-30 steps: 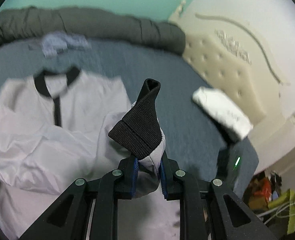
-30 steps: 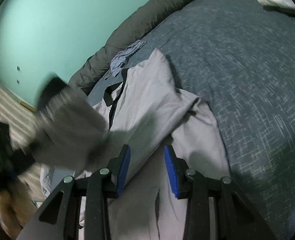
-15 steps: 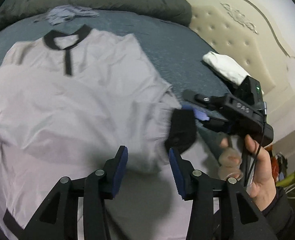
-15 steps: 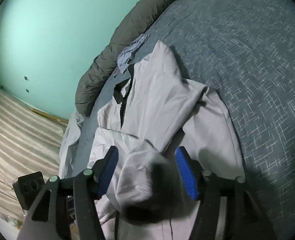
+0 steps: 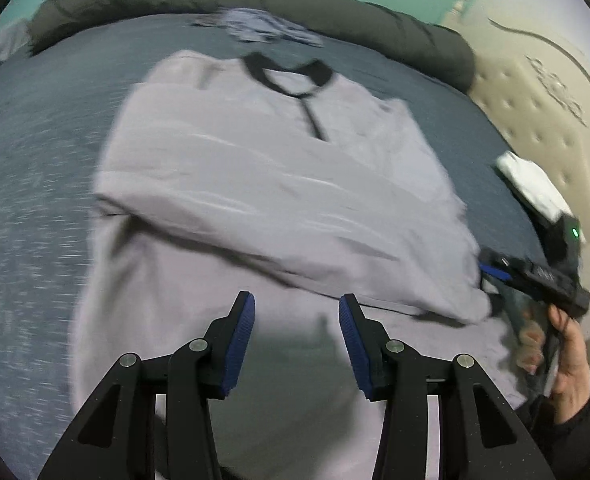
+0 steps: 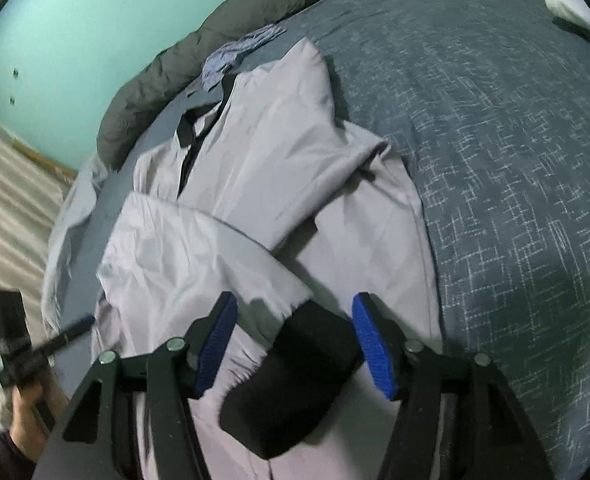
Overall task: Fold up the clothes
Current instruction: 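Carry the held cuff across the jacket front and release it with the left tool, then grasp the jacket side edge with the right tool and fold it inward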
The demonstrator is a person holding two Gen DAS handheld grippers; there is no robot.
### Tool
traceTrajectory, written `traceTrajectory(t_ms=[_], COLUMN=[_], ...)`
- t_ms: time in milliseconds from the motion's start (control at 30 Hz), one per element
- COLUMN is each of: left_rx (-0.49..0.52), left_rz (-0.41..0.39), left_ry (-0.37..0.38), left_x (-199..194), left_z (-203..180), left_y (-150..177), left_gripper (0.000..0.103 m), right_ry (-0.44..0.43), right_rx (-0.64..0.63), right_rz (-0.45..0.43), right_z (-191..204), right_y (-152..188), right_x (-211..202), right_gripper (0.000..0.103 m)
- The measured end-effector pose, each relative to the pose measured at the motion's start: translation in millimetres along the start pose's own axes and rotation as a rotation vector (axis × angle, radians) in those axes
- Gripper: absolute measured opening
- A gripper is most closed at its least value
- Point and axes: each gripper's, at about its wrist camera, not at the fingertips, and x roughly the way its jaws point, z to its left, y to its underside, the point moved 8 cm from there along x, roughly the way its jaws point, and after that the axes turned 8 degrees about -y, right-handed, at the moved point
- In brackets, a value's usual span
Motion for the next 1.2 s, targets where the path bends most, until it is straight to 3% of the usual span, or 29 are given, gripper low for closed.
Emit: traceTrajectory(t_ms=[67, 133, 167, 300, 400, 700, 1033, 1133, 1200], left_rx=[-0.023, -0.042, -0.059, -0.129, -0.128, -0.089, 0.013, -0.002, -0.006], left_rz=[-0.010, -0.017, -0.019, -0.019, -0.002, 0.027, 0.011, -0.018, -0.040], left_ry=[-0.036, -0.065, -0.077, -0.121, -0.154, -0.192, -0.211, -0.200, -0.209], left_x=[-2.6, -4.0, -3.9, -0.6, 6.7, 39.8, 58.8, 53.7, 44.4], left_z=[24.1, 44.0, 54.9, 94.9, 112.8, 126.3, 119.5, 121.0, 126.8], left_y=[-5.2, -9.4, -11.1, -15.8, -17.0, -27.9, -49.7, -57.6, -62.4], left_gripper=[0.048, 0.048, 0.048, 0.048, 0.048, 0.048, 0.048, 0.035, 0.018], right_ry=[0.008, 0.019, 0.030, 0.009, 0.008, -0.042, -0.036, -0.044, -0.054], right_rx=[-0.035, -0.068, -0.083, -0.077, -0.077, 0.013, -0.032, -0.034, -0.045], right_rz=[0.017, 0.021, 0.019, -0.018, -0.043, -0.058, -0.043, -0.046, -0.043], right_z=[2.4, 5.1, 6.2, 9.6, 12.8, -0.9, 7.7, 9.0, 14.0], right_y=[3.5, 6.3, 7.1, 9.5, 8.4, 5.2, 6.1, 5.7, 6.9], right_x=[-0.6, -3.8, -6.1, -21.4, -26.1, -19.3, -17.0, -17.3, -15.9], right_gripper=[0.027, 0.009, 0.007, 0.006, 0.006, 0.006, 0.006, 0.006, 0.006])
